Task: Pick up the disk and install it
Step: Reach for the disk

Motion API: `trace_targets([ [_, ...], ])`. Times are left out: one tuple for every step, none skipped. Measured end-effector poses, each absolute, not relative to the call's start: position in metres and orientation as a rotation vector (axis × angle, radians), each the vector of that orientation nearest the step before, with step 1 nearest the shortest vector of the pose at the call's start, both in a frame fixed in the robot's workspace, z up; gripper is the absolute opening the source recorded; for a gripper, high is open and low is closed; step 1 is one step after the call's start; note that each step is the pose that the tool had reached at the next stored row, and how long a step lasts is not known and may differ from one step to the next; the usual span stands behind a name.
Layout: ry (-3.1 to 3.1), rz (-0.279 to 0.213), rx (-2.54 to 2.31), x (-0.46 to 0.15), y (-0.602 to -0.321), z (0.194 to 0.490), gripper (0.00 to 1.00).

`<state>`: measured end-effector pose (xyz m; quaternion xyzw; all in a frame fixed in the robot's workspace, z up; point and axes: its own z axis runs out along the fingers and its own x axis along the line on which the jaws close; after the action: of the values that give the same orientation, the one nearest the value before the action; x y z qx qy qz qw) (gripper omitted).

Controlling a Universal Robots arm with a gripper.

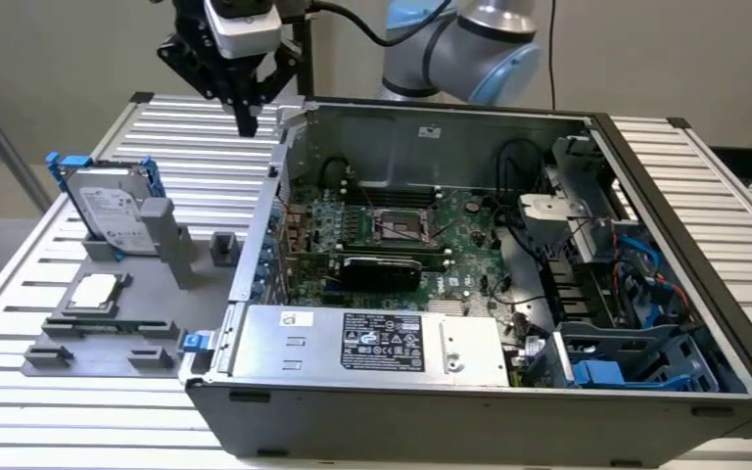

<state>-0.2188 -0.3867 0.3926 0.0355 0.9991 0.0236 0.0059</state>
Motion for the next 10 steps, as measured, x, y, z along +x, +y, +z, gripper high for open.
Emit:
trace_targets([
  [3.128, 0.074, 0.111, -0.223, -0.386, 0.393, 0.0],
  [3.129, 0.074, 0.111, -0.228, -0.386, 0.393, 0.0],
  [3.13, 0.074, 0.111, -0.233, -0.385, 0.393, 0.0],
  [3.13, 0.074, 0.111, -0.237, -0.384, 0.393, 0.0],
  [3.131, 0.074, 0.111, -0.241, -0.384, 0.393, 0.0],
  [3.131, 0.074, 0.111, -0.246, -0.383, 0.393, 0.0],
  [3.132, 0.074, 0.112, -0.251, -0.383, 0.393, 0.0],
  [3.132, 0.074, 0.111, -0.255, -0.382, 0.393, 0.0],
  [3.132, 0.074, 0.111, -0.26, -0.382, 0.393, 0.0],
  [3.132, 0.074, 0.111, -0.264, -0.381, 0.393, 0.0],
])
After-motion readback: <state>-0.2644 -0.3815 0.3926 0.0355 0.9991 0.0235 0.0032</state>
